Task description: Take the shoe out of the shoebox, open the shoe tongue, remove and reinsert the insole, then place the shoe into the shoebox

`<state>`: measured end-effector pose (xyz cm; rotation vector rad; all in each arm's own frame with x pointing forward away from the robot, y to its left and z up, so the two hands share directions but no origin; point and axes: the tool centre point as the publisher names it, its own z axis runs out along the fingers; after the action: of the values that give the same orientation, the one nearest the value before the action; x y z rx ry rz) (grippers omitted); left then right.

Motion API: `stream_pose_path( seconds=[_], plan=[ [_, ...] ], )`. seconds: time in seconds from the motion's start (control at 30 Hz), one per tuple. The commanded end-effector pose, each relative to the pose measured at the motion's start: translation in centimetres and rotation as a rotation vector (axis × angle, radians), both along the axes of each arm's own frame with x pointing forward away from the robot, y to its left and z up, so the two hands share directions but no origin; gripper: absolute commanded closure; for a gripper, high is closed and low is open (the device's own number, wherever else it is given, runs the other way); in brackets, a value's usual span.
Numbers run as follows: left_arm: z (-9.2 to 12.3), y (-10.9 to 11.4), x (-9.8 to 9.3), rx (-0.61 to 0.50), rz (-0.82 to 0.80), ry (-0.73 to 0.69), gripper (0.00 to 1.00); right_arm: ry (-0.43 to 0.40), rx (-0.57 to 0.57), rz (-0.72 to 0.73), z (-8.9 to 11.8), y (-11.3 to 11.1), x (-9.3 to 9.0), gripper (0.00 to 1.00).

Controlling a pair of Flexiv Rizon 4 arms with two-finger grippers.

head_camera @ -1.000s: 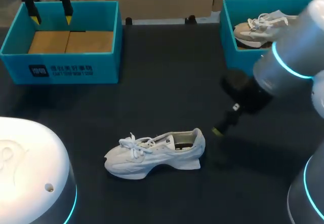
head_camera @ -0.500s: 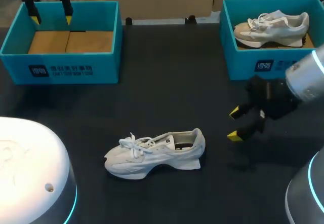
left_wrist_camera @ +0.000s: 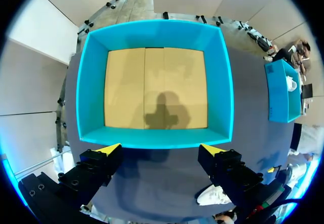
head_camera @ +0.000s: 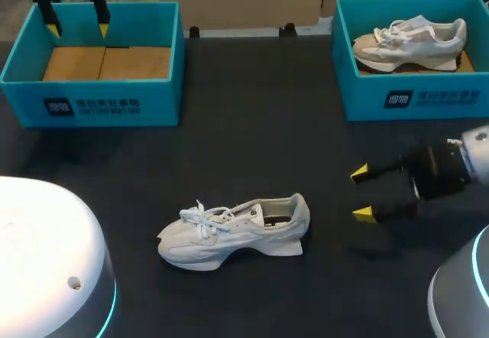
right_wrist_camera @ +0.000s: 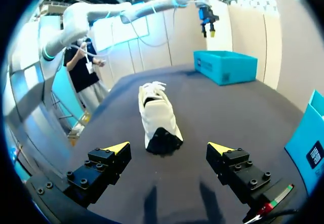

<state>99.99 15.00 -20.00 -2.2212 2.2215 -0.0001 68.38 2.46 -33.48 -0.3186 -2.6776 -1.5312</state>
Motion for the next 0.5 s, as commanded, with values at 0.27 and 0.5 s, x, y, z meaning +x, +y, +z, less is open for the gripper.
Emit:
stream_pose_path(
  seconds=[0.27,0.5],
  plan=[
    [0.0,0.0,0.0,0.000,0.000,0.000,0.00,-0.057,0.177,0.067,-3.8,-1.4,0.3,0.00],
    [0.0,0.0,0.0,0.000,0.000,0.000,0.00,-0.084,0.253,0.127,-4.7,-1.4,0.1,0.00]
  ],
)
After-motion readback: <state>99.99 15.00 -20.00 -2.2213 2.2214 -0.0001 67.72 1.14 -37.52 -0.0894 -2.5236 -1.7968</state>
